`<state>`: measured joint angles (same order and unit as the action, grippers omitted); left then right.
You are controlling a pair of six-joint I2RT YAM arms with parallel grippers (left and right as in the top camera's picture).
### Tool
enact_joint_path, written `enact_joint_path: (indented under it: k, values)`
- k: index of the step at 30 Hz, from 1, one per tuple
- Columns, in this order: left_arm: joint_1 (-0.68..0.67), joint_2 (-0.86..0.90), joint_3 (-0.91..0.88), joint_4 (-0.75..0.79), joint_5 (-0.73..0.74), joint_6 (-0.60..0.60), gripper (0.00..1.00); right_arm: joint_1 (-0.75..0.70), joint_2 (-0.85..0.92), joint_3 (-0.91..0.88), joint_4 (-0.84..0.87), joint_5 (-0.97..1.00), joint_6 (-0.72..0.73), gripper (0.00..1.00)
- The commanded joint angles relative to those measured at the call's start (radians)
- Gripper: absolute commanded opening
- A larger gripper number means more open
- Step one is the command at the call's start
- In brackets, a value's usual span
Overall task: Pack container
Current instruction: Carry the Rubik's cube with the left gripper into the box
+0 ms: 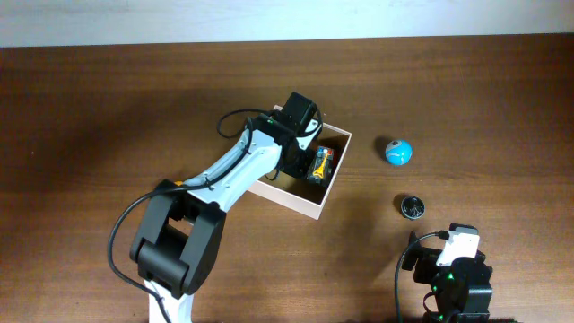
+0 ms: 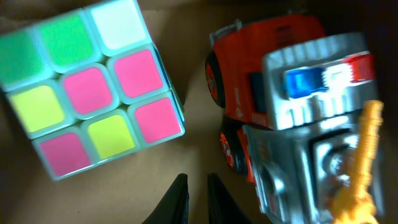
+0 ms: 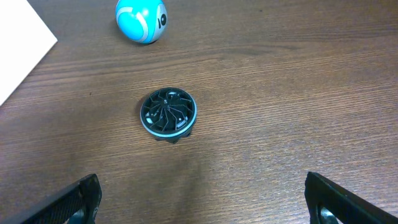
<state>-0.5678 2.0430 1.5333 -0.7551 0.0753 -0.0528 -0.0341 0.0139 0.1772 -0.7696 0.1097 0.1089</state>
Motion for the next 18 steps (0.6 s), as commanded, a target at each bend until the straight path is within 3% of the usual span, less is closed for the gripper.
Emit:
enact_joint_path:
  k: [1, 11, 15, 18]
  values:
    - [0.005, 0.005, -0.007, 0.011, 0.003, -0.002, 0.13, -0.006, -0.010, -0.009, 0.000, -0.002, 0.003, 0.99]
    - [0.007, 0.005, -0.007, 0.010, -0.283, -0.054, 0.14, -0.006, -0.010, -0.009, 0.000, -0.002, 0.003, 0.99]
    - [0.005, 0.005, -0.006, 0.011, -0.270, -0.060, 0.14, -0.006, -0.010, -0.009, 0.000, -0.002, 0.003, 0.99]
    - [-0.003, 0.003, -0.006, 0.006, -0.147, -0.059, 0.14, -0.006, -0.010, -0.009, 0.000, -0.002, 0.003, 0.99]
